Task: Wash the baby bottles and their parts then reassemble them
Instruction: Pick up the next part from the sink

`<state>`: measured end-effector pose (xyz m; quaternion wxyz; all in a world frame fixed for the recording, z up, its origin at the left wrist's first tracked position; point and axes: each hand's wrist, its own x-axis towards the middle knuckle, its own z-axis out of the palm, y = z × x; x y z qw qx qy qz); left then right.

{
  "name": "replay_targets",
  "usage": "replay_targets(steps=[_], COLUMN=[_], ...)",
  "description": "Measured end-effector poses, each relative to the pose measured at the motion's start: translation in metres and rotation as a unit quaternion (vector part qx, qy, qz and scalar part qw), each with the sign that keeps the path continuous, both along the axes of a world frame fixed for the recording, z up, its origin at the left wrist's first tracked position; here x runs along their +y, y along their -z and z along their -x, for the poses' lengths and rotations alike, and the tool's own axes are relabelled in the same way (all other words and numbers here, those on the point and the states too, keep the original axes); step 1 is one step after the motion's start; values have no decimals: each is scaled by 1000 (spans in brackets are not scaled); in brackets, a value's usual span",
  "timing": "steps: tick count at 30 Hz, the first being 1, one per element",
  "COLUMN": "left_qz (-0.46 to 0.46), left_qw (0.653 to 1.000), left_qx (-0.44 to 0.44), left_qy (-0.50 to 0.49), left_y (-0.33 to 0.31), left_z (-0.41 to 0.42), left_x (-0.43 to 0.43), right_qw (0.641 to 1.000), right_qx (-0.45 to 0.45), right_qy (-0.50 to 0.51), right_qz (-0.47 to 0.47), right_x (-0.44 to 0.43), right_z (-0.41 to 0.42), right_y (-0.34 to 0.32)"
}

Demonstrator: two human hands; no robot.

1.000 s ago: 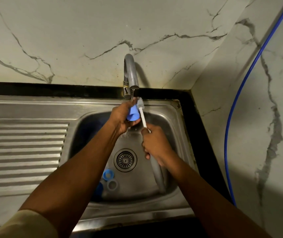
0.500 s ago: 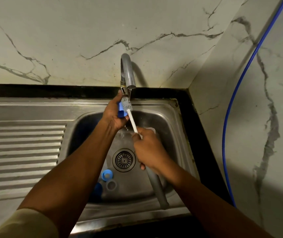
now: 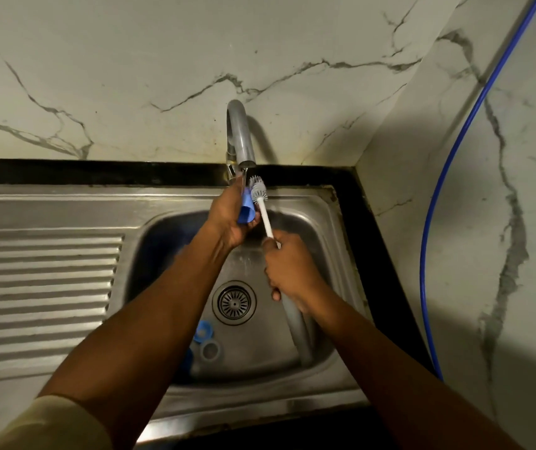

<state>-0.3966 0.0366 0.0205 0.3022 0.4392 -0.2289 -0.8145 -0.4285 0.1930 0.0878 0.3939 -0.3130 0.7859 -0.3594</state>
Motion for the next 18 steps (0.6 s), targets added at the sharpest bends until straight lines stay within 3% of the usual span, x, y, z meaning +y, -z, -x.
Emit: replay_targets(steps=[6,10,15,18], left_qz=[-35,-28,-21,23], left_qw=[998,1000,997,999], left_qx=[51,6,-32,-28], left_qy=[-12,1,-69,-2], left_y=[10,7,16,27], left_z=[-10,-1,-11,-9], left_x=[-8,-2,-19,-9], right_qw=[998,1000,995,998], right_qx=[-10,-4,37,40], right_qy=[-44,-8,-71,-40], right_qz=[-32,-10,-56,-16], right_x=[21,1,16,8], right_z=[-11,2,-21,-13], right_y=[-6,-3,2,3])
